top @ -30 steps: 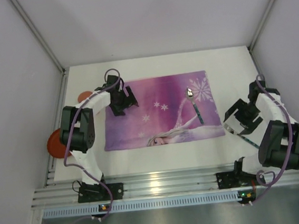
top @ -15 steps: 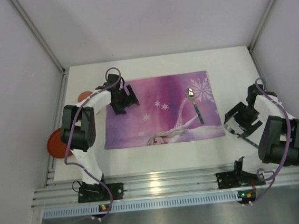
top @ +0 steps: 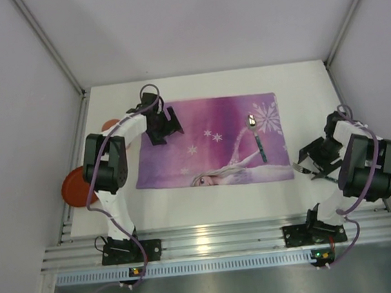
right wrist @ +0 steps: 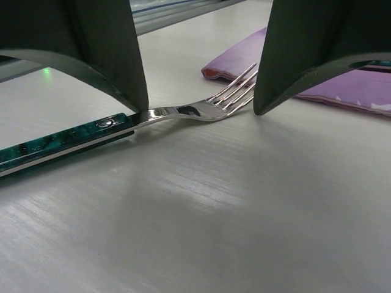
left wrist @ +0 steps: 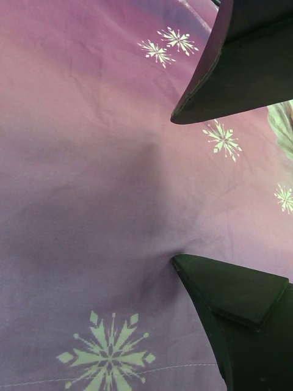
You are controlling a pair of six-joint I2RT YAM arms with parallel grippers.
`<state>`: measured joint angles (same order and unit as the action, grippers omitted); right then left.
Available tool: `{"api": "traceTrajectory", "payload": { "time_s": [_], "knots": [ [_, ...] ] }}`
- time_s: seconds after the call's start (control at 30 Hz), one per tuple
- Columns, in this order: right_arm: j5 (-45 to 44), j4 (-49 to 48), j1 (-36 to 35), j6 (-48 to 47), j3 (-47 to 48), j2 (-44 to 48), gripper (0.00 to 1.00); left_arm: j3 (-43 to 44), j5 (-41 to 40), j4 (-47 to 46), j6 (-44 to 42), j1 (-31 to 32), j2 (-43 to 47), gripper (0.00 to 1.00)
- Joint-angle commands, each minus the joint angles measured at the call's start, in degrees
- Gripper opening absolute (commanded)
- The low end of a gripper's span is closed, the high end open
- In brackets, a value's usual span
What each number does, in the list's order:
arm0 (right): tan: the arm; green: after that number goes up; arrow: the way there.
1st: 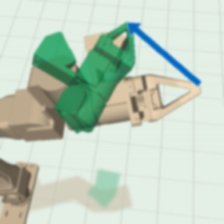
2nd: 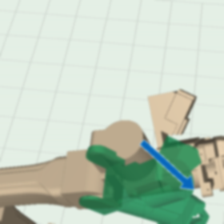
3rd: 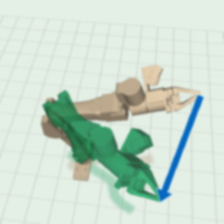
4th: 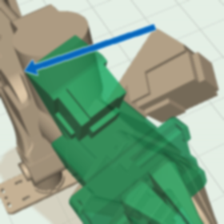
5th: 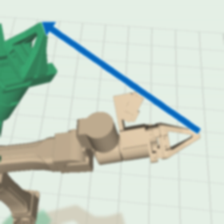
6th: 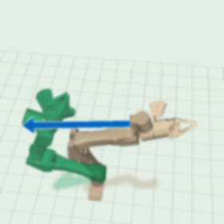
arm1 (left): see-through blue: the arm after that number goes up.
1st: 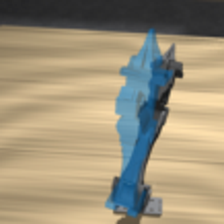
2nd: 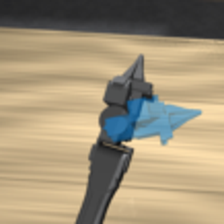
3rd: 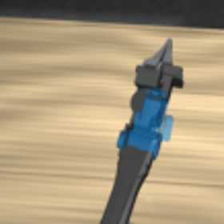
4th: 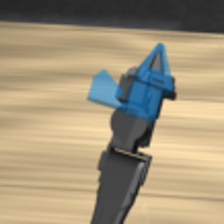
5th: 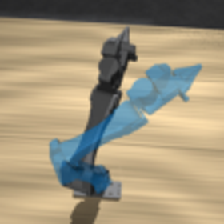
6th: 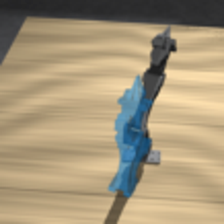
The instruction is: Set the dinner table for one person
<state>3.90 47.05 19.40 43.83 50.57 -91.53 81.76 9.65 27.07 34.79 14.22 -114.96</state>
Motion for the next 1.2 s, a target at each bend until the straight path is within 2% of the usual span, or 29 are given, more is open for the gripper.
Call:
{"api": "traceTrajectory", "payload": {
  "time_s": [0.0, 0.03, 0.13, 0.23, 0.53, 0.63, 0.7, 0.73, 0.77, 0.8, 0.87, 0.9, 1.03, 1.17],
  "knots": [
    [-0.30, -6.70, 0.73, 1.87, 0.15, -3.65, 0.67, 1.04, -0.42, 0.53, -1.30, -0.51, -2.90, 0.93],
    [-0.12, -7.31, 0.73, 2.04, 0.67, -4.36, 0.56, 1.21, -0.33, 0.61, -1.30, -0.59, -2.99, 0.93],
    [1.37, -9.51, 0.64, 3.27, 3.73, -8.31, 0.17, 1.48, -0.42, 1.05, -1.04, -0.68, -3.08, 0.93],
    [2.42, -10.66, 0.64, 5.38, 8.65, -12.79, 0.02, 0.86, 0.02, 1.32, -0.60, -0.68, -2.64, 0.93],
    [8.31, -15.57, -0.32, 18.73, 19.30, -22.20, 0.00, -0.37, 0.19, 1.67, 0.11, -0.68, -1.59, 0.93],
    [11.30, -21.19, -0.68, 24.88, 20.01, -24.13, 0.00, -0.89, 0.11, 1.67, 0.37, -0.68, -1.41, 0.93],
    [14.53, -25.94, -1.38, 26.91, 21.41, -25.54, 0.08, -0.98, 0.11, 1.76, 0.46, -0.68, -0.97, 0.93],
    [15.34, -26.56, -1.73, 26.66, 24.29, -25.81, 0.26, -0.90, 0.11, 1.93, 0.37, -0.68, -0.97, 0.93],
    [15.87, -26.57, -2.08, 25.96, 25.97, -25.72, 0.39, -0.90, -0.07, 2.11, 0.37, -0.60, -0.80, 0.93],
    [16.22, -26.48, -2.95, 23.51, 27.73, -25.29, 0.66, -0.81, -0.33, 2.02, 0.37, -0.68, -0.71, 0.93],
    [17.36, -24.21, -3.66, 20.69, 33.17, -24.93, 0.80, -0.81, -0.60, 2.11, 0.46, -0.68, -0.44, 0.93],
    [18.24, -22.98, -4.01, 17.37, 35.02, -24.49, 0.90, -0.81, -0.60, 2.11, 0.46, -0.60, -0.44, 0.93],
    [16.59, -14.54, -4.19, 6.99, 44.69, -22.65, 0.93, -0.55, -0.25, 1.67, 0.90, -0.59, -0.53, 0.93],
    [6.07, -5.94, -3.49, -4.95, 49.53, -20.71, 0.93, -0.28, -0.33, 1.67, 0.99, -0.59, -0.27, 0.93]
  ]
}}
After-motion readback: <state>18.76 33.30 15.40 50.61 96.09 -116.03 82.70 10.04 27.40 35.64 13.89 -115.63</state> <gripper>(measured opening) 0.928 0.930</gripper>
